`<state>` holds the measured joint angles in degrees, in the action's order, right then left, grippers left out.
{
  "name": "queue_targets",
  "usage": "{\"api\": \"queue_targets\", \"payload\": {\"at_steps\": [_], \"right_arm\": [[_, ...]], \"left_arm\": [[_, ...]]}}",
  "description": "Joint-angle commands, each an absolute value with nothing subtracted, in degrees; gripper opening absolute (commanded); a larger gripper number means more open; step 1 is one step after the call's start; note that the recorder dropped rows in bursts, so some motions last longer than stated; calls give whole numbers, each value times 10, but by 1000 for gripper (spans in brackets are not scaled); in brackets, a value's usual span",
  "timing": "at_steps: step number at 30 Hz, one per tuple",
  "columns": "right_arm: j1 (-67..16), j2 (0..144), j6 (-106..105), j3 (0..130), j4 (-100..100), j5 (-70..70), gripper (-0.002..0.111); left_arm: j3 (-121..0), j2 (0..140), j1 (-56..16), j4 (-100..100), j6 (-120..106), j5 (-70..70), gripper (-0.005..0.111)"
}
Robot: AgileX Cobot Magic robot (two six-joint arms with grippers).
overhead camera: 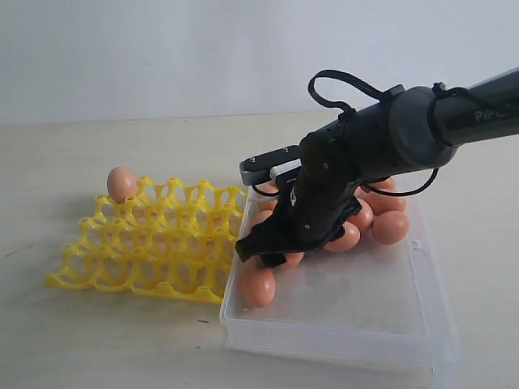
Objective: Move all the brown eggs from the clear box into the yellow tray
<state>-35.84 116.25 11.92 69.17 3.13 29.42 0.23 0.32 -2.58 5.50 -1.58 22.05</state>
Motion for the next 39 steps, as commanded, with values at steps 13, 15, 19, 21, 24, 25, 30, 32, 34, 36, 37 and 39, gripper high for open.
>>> {"api": "queue_targets", "payload": {"at_steps": [13,15,19,21,24,25,30,32,34,36,37,39], "right_arm": [[-356,1151,116,691,40,244,65],[-356,1156,116,691,40,243,65],[-356,1161,116,691,40,243,65],[-356,1163,116,691,40,244,65],[-356,1168,116,691,40,247,65],[-356,1169,116,691,40,247,65],[-356,1169,116,691,40,244,63],[-356,1169,116,691,40,244,59],[-356,1169,116,691,40,244,49],[-356,1169,116,691,40,244,35],[-356,1169,104,691,40,246,26],[-356,1169,71,691,35,251,8]], "left_arm": [[0,0,-29,54,-13,217,0],[0,0,-29,54,-13,217,0],[0,0,-29,54,-13,217,0],[0,0,-29,54,-13,217,0],[0,0,-29,54,-13,217,0],[0,0,-29,54,-13,217,0],[0,0,-29,54,-13,217,0],[0,0,-29,54,-13,217,0],[0,0,-29,54,-13,217,0],[0,0,-29,54,-13,217,0],[0,0,-29,54,-13,217,0],[0,0,-29,54,-13,217,0]]}}
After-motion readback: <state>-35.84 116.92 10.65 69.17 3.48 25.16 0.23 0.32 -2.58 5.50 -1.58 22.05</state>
